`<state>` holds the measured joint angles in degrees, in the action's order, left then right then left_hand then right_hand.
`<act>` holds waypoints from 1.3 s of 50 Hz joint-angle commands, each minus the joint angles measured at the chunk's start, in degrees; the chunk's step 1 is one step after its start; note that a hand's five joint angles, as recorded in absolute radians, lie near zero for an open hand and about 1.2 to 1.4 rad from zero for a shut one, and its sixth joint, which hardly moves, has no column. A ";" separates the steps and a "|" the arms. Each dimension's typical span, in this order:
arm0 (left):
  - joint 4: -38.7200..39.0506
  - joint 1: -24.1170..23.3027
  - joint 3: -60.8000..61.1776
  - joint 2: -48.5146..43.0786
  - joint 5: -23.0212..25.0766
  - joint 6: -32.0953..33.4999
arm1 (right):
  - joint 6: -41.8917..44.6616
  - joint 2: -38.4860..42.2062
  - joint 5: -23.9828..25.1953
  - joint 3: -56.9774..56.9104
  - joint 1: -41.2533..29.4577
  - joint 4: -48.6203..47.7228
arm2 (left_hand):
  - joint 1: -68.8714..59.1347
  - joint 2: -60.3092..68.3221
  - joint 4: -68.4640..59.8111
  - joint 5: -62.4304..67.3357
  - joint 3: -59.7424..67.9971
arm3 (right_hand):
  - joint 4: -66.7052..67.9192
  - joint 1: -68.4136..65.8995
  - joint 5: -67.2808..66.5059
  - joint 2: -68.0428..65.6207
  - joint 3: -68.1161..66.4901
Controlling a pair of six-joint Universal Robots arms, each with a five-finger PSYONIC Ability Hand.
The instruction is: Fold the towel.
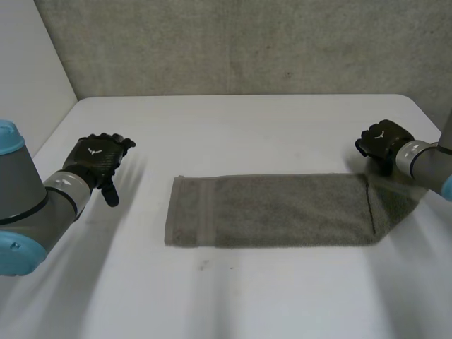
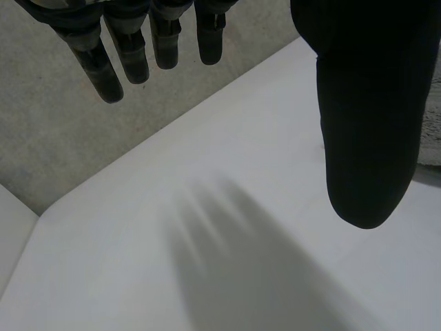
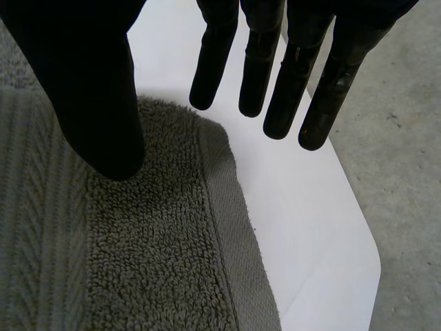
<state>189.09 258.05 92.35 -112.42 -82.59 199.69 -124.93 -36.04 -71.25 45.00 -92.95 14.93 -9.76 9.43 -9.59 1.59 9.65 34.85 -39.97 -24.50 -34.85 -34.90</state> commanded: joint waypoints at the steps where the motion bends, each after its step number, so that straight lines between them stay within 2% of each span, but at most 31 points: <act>1: 0.05 0.00 0.29 0.01 0.06 0.00 | 2.32 3.44 -0.12 -2.81 -0.21 0.10 | -0.24 0.57 -0.41 -1.59 0.35 | 7.19 -2.07 -7.55 -7.20 -7.15; 2: 0.05 0.00 0.29 0.01 0.06 0.00 | 2.67 3.78 -0.12 -3.16 -0.21 0.10 | -0.24 0.57 -0.41 -1.59 0.35 | 10.52 -5.40 -10.88 -10.53 -10.48; 3: 0.05 0.00 0.29 0.01 0.06 0.00 | 2.93 4.14 -0.12 -3.51 -0.21 0.10 | -0.24 0.57 -0.41 -1.59 0.35 | 20.38 -15.26 -20.74 -20.39 -20.34; 4: 0.05 0.00 0.29 0.01 0.06 0.00 | 2.93 4.14 -0.12 -3.51 -0.21 0.10 | -0.24 0.57 -0.41 -1.59 0.35 | 20.48 -15.36 -20.84 -20.49 -20.44; 5: 0.05 0.00 0.29 0.01 0.06 0.00 | 3.02 4.23 -0.03 -3.86 -0.21 0.10 | -0.24 0.57 -0.41 -1.59 0.35 | 36.64 -31.51 -36.99 -36.64 -36.59; 6: 0.05 0.00 0.29 0.01 0.06 0.00 | 3.11 4.14 0.06 -4.04 -0.30 0.19 | -0.24 0.57 -0.41 -1.59 0.35 | 45.06 -39.94 -45.42 -45.07 -45.02; 12: 0.05 0.00 0.38 0.01 0.06 0.00 | 1.88 1.15 0.50 -3.51 -0.83 0.28 | -0.24 0.57 -0.41 -1.59 0.35 | 45.15 -40.03 -45.50 -45.15 -45.10; 16: 0.05 0.09 0.29 0.01 0.06 0.00 | -0.58 -4.56 1.38 -1.23 -3.46 0.19 | -0.24 0.57 -0.41 -1.59 0.35 | 45.15 -40.03 -45.50 -45.15 -45.10; 20: 0.05 0.09 0.20 0.18 -0.03 -0.09 | -4.79 -9.55 2.25 -0.09 -11.35 -0.60 | -0.24 0.57 -0.41 -1.59 0.35 | 45.15 -40.03 -45.50 -45.15 -45.10; 26: -0.04 0.44 0.29 0.36 -0.03 -0.09 | -7.70 -11.15 2.34 0.36 -18.58 -0.87 | -0.24 0.57 -0.41 -1.59 0.35 | 45.15 -40.03 -45.50 -45.15 -45.10; 27: -0.04 0.70 0.38 0.62 -0.03 -0.09 | -8.14 -11.33 2.43 0.53 -21.45 -0.78 | -0.24 0.57 -0.41 -1.59 0.35 | 45.15 -40.03 -45.50 -45.15 -45.10; 31: 0.05 1.40 1.08 2.03 -0.03 -0.18 | -8.75 -11.33 2.69 1.76 -29.81 -0.95 | -0.24 0.57 -0.41 -1.59 0.35 | 45.15 -40.03 -45.50 -45.15 -45.10; 35: 0.05 1.76 1.08 2.47 -0.03 -0.18 | -8.93 -10.10 3.84 2.03 -34.40 -1.48 | -0.24 0.57 -0.41 -1.59 0.35 | 45.15 -40.03 -45.50 -45.15 -45.10; 42: 0.05 1.93 1.35 2.56 -0.11 -0.53 | -9.19 -2.90 5.24 0.36 -44.05 -1.92 | -0.24 0.57 -0.41 -1.59 0.35 | 45.15 -40.03 -45.50 -45.15 -45.10; 47: 0.05 1.93 1.78 2.56 -0.03 -0.62 | -11.82 -1.75 5.24 0.71 -46.88 -2.88 | -0.24 0.57 -0.41 -1.59 0.35 | 45.15 -40.03 -45.50 -45.15 -45.10; 57: 0.13 1.67 1.87 2.56 -0.03 -0.62 | -16.93 0.27 3.67 -1.40 -47.06 -5.09 | -0.24 0.57 -0.41 -1.59 0.35 | 45.15 -40.03 -45.50 -45.15 -45.10; 58: 0.13 1.50 1.96 2.56 -0.03 -0.62 | -17.02 0.27 3.40 -1.66 -47.06 -4.74 | -0.24 0.57 -0.41 -1.59 0.35 | 38.55 -33.42 -38.90 -38.55 -38.50; 59: 0.13 1.50 1.96 2.56 -0.03 -0.62 | -17.02 0.27 3.40 -1.67 -47.06 -4.73 | -0.24 0.57 -0.41 -1.59 0.35 | 38.48 -33.36 -38.84 -38.49 -38.44; 60: 0.13 1.41 1.96 2.56 -0.03 -0.62 | -17.37 -0.08 3.22 -1.40 -47.15 -4.65 | -0.24 0.57 -0.41 -1.59 0.35 | 0.68 4.44 -1.03 -0.68 -0.63; 61: 0.13 1.32 2.05 2.56 -0.03 -0.71 | -18.33 -0.86 2.96 -1.14 -47.06 -4.47 | -0.24 0.57 -0.41 -1.59 0.35 | -24.85 29.97 24.50 24.85 24.90; 65: 0.13 1.14 1.96 2.73 -0.03 -0.79 | -22.53 -4.28 2.09 0.00 -46.18 -3.77 | -0.24 0.57 -0.41 -1.59 0.35 | -24.85 29.97 24.50 24.85 24.90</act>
<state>189.21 259.50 94.32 -109.85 -82.61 199.01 -143.09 -36.51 -68.02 43.84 -140.00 10.15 -9.76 9.42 -9.59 1.60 9.65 29.58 -37.39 -22.32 -27.81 -29.53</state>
